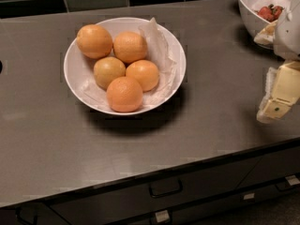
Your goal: Pick orange from white bowl
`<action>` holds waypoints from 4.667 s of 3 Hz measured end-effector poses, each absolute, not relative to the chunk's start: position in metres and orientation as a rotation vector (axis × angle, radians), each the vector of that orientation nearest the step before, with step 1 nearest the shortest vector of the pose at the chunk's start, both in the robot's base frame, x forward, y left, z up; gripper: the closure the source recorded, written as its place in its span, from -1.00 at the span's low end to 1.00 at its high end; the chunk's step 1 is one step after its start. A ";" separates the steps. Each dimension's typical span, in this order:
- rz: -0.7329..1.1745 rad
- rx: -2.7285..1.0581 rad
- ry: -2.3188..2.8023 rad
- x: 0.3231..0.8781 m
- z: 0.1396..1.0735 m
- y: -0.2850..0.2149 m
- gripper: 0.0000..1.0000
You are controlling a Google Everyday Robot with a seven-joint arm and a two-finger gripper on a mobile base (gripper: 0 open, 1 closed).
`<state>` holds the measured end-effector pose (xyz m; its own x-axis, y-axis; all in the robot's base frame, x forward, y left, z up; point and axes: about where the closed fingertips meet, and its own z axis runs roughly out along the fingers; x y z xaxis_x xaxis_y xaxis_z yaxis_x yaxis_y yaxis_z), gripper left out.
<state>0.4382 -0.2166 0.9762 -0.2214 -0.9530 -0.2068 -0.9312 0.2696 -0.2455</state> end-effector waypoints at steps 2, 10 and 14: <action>-0.080 -1.718 2.167 0.457 0.980 -0.203 -1.00; 0.062 -1.864 1.588 0.553 1.020 -0.014 -1.00; 0.288 -1.977 1.390 0.585 0.980 0.097 -1.00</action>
Offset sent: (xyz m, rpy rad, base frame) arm 0.0443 0.0309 0.0031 0.0952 -0.0682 0.0652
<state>0.5848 0.0967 0.9798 0.4016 -0.7394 -0.5403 -0.8932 -0.1861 -0.4093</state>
